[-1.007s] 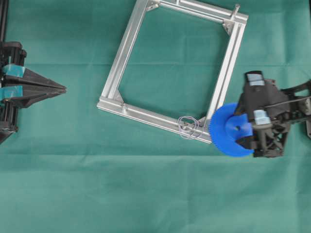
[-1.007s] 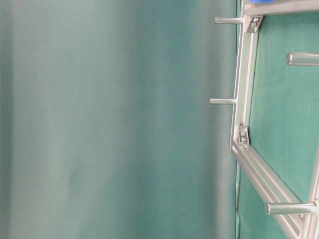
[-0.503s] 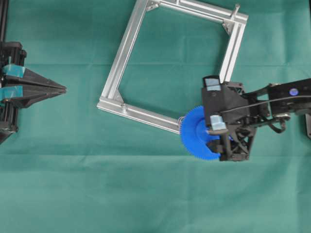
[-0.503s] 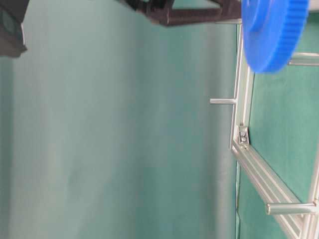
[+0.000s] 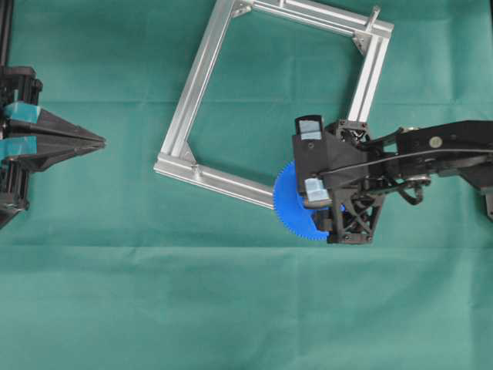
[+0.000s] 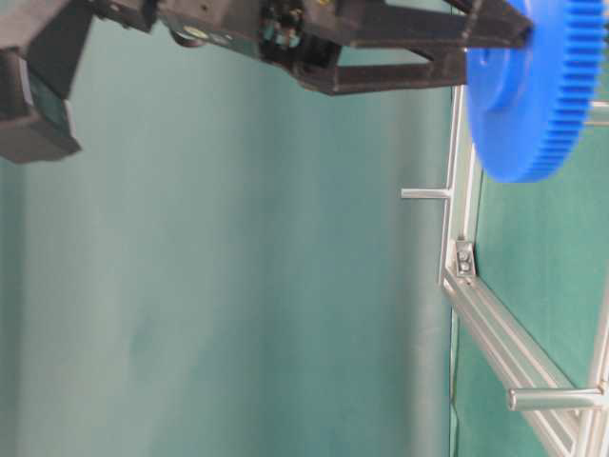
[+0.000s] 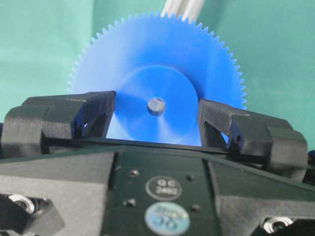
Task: Find the location of the shaft and insert the gear.
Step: 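Align the gear's center hole over the metal shaft on the frame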
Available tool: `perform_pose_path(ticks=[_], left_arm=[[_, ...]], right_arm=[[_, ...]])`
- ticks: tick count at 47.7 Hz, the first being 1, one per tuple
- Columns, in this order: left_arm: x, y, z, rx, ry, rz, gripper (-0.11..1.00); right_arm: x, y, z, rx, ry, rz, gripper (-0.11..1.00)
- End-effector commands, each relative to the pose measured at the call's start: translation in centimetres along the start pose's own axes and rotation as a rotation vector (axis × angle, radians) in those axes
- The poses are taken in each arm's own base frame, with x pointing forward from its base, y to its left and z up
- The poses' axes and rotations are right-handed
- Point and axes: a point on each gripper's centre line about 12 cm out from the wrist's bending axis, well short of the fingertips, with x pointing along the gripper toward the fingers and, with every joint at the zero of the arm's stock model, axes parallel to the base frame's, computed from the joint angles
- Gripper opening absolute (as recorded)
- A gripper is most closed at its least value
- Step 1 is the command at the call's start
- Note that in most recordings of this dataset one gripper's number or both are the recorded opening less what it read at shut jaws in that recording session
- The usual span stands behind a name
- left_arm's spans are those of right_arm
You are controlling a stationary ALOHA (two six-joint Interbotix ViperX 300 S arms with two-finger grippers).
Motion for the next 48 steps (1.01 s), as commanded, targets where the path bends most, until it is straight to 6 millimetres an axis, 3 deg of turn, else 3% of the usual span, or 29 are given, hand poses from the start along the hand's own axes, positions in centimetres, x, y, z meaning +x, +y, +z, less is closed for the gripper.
perform_pose_path(ticks=[1, 26, 48], left_arm=[[0.3, 0.0, 1.1, -0.003, -0.023, 0.001, 0.02], [0.3, 0.0, 1.1, -0.003, -0.023, 0.000, 0.02], [0.3, 0.0, 1.1, 0.000, -0.022, 0.001, 0.02]], right_arm=[[-0.7, 0.2, 1.0, -0.003, -0.037, 0.005, 0.69], [-0.4, 0.1, 1.2, -0.004, -0.047, -0.002, 0.69], [-0.3, 1.8, 1.4, 0.006, -0.064, 0.023, 0.69]])
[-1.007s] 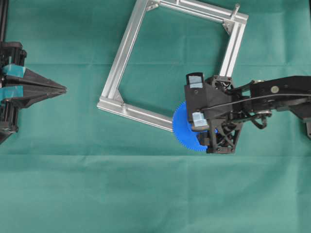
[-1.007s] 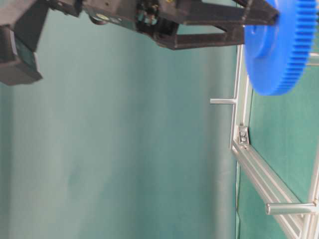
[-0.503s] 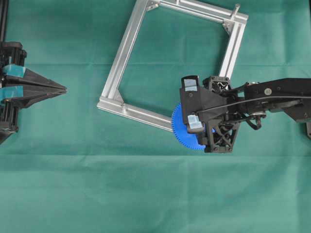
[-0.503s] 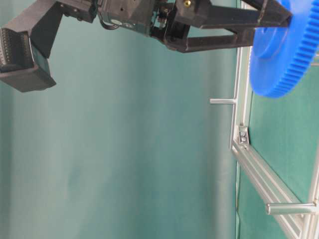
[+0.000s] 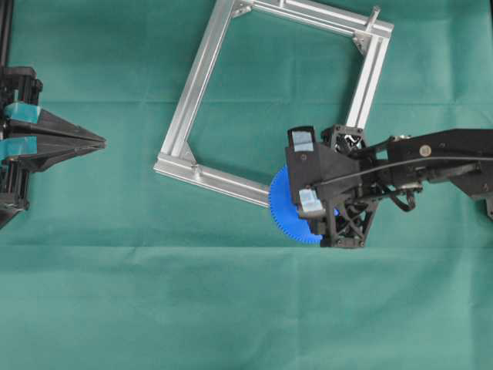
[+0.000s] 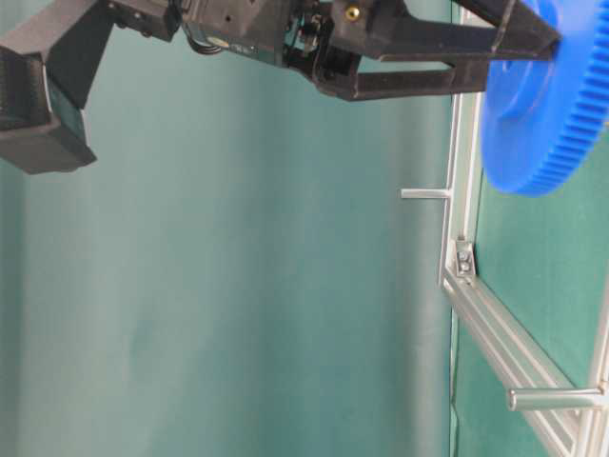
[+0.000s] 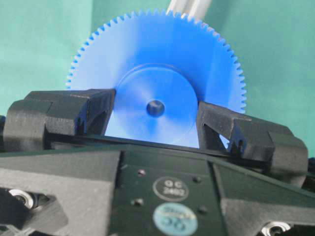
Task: Find the location of the shaft and insert the gear.
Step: 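Align the gear's center hole over the metal shaft on the frame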
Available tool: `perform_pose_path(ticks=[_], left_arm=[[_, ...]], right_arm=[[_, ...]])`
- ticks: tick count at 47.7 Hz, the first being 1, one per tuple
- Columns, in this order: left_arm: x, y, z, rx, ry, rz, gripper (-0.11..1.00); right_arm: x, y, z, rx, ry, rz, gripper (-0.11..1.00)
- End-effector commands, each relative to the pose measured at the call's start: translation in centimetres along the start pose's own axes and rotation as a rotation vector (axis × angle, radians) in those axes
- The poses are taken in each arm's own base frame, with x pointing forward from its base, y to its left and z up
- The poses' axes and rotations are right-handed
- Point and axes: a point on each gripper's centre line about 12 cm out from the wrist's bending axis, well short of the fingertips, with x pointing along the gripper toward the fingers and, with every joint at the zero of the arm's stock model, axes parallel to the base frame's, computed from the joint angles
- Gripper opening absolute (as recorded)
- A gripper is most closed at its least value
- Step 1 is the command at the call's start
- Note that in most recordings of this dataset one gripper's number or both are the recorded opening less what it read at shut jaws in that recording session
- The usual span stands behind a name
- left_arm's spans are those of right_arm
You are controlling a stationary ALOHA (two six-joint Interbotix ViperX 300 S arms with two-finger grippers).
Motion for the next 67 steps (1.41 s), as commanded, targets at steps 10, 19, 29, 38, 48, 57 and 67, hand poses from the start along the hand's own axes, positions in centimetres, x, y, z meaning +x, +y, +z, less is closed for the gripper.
perform_pose_path(ticks=[10, 19, 29, 38, 48, 57, 67], left_arm=[[0.3, 0.0, 1.0, 0.001, -0.025, 0.001, 0.01], [0.3, 0.0, 1.0, 0.000, -0.021, 0.000, 0.02], [0.3, 0.0, 0.9, 0.001, -0.015, 0.000, 0.02], [0.3, 0.0, 0.9, 0.000, -0.015, 0.000, 0.02], [0.3, 0.0, 0.9, -0.002, -0.012, 0.001, 0.02], [0.3, 0.0, 0.9, -0.002, -0.009, 0.001, 0.02], [0.3, 0.0, 0.9, -0.003, -0.009, 0.001, 0.02]], right_arm=[[-0.9, 2.0, 2.3, -0.030, -0.065, 0.034, 0.69], [-0.7, 2.2, 3.2, -0.063, -0.077, 0.020, 0.69], [-0.3, 1.3, 3.8, -0.094, -0.095, -0.031, 0.69], [0.3, -0.2, 4.0, -0.073, -0.082, -0.059, 0.69], [0.4, -1.7, 4.0, -0.069, -0.078, -0.094, 0.69], [0.2, -2.8, 3.5, -0.065, -0.077, -0.120, 0.69], [0.0, -3.5, 2.2, -0.053, -0.087, -0.118, 0.69]])
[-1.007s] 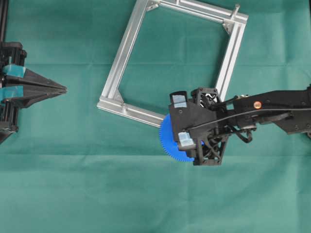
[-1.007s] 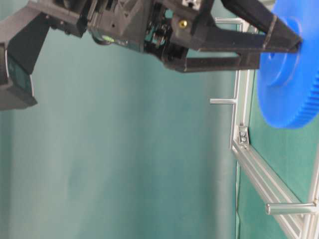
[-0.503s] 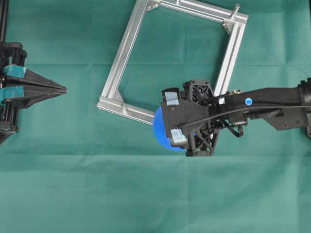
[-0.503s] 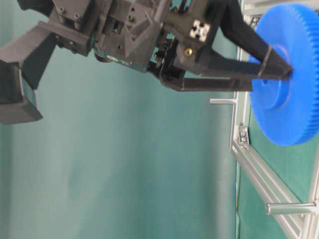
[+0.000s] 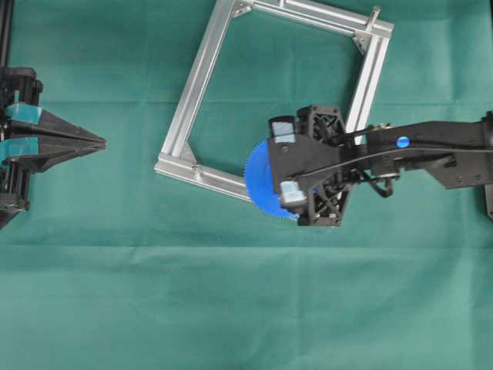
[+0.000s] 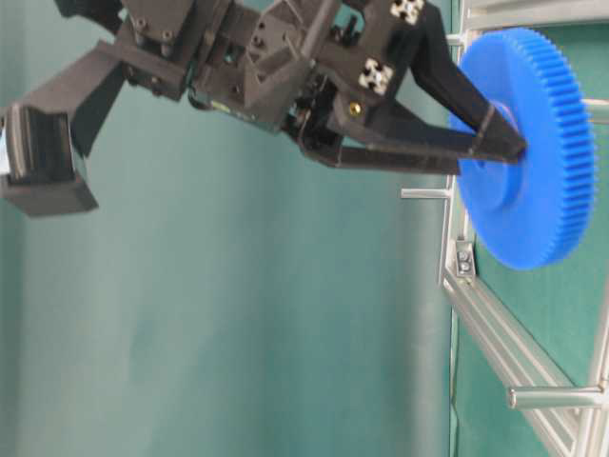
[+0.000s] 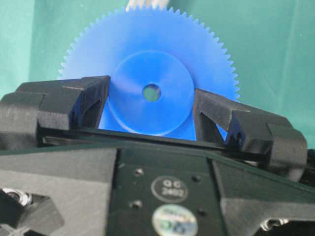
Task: Find the location of the shaft and insert the gear.
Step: 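Align the gear's center hole over the metal shaft on the frame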
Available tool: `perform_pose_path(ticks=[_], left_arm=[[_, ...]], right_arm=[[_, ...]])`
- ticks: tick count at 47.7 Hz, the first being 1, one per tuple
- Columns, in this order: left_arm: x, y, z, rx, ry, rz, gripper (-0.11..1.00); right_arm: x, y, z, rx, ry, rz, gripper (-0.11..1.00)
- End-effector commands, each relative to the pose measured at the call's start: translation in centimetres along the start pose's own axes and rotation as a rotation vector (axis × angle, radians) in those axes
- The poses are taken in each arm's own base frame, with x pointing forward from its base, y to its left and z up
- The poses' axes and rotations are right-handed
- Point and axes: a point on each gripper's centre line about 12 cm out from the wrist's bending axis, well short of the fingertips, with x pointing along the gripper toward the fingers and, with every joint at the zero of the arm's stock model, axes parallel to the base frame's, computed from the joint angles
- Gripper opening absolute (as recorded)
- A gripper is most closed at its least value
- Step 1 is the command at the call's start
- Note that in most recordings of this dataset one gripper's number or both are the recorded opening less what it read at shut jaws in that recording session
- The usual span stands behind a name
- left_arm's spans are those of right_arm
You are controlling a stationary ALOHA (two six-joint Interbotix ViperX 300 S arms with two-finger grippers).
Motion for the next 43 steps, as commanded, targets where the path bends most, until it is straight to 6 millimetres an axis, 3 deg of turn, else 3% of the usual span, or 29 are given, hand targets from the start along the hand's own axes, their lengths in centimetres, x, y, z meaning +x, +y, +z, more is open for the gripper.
perform_pose_path(ticks=[1, 16, 43], left_arm=[[0.3, 0.0, 1.1, -0.003, -0.025, 0.001, 0.02], [0.3, 0.0, 1.1, -0.006, -0.029, 0.000, 0.02], [0.3, 0.0, 1.1, -0.008, -0.029, 0.001, 0.02]], right_arm=[[-1.0, -0.6, -0.2, 0.003, -0.025, -0.004, 0.69], [-1.4, -0.6, -1.7, 0.049, -0.048, 0.013, 0.69], [-1.8, 2.9, -2.0, 0.033, -0.075, 0.081, 0.69]])
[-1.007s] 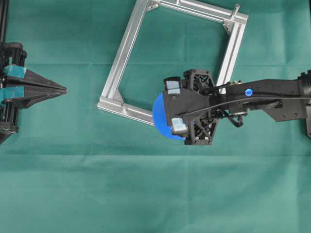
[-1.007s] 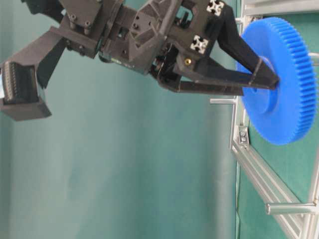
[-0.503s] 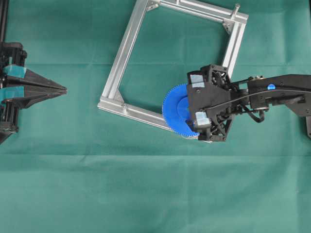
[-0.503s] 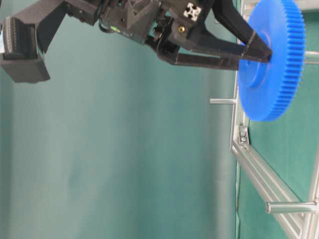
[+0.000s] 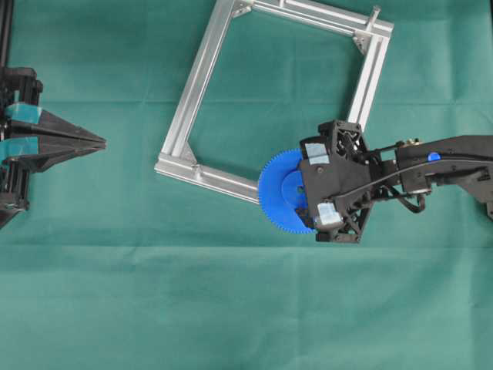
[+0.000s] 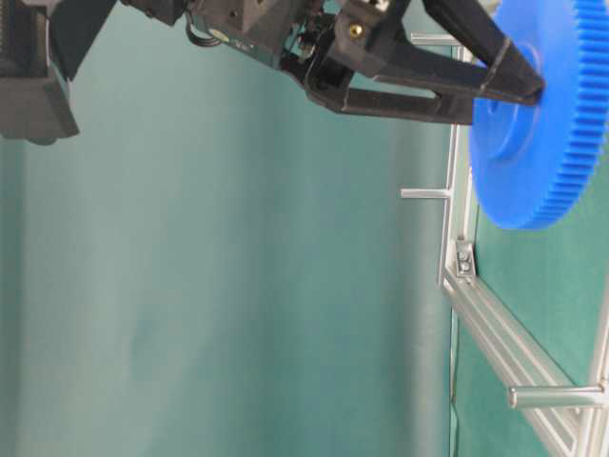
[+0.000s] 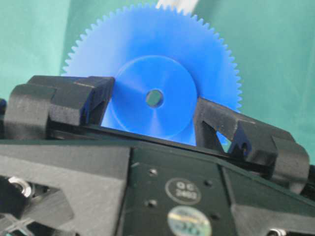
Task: Find the location of the shaft and insert the gear.
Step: 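Align the gear's center hole over the metal shaft on the frame, then lower the gear down onto the shaft, pressing it into place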
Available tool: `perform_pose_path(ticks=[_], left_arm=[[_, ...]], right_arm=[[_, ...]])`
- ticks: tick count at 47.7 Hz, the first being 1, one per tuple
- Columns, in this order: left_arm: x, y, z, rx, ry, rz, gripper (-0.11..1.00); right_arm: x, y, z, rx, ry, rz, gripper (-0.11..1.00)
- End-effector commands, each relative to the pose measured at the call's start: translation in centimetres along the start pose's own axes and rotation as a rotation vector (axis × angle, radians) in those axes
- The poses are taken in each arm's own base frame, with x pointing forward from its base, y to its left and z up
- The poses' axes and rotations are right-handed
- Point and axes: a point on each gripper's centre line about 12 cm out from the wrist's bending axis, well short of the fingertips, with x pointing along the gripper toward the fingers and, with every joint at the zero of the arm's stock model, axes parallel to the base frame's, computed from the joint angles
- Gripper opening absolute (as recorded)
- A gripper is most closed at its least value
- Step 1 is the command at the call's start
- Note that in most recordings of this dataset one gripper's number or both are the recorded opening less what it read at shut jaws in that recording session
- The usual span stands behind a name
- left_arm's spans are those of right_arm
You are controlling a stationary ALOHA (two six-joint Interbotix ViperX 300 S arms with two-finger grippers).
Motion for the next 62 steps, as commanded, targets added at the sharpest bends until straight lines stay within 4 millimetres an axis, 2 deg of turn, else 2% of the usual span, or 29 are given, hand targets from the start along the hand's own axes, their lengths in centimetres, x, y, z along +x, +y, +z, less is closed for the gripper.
perform_pose_path(ticks=[1, 16, 37, 51, 62], left_arm=[[0.2, 0.0, 1.2, -0.003, -0.031, 0.001, 0.02], [0.2, 0.0, 1.2, -0.003, -0.031, 0.001, 0.01], [0.2, 0.0, 1.2, -0.002, -0.032, 0.001, 0.01], [0.2, 0.0, 1.1, -0.002, -0.026, 0.001, 0.02], [0.2, 0.0, 1.1, -0.003, -0.026, -0.001, 0.02]], right_arm=[[-0.7, 0.8, 0.4, -0.008, -0.024, 0.019, 0.69], [-0.9, 2.2, 0.2, -0.028, -0.026, 0.044, 0.69], [-0.5, 2.2, 1.5, -0.073, -0.075, 0.031, 0.69], [0.6, 0.3, 1.4, -0.064, -0.051, -0.015, 0.69], [0.4, -0.9, 0.6, -0.032, -0.039, -0.030, 0.69]])
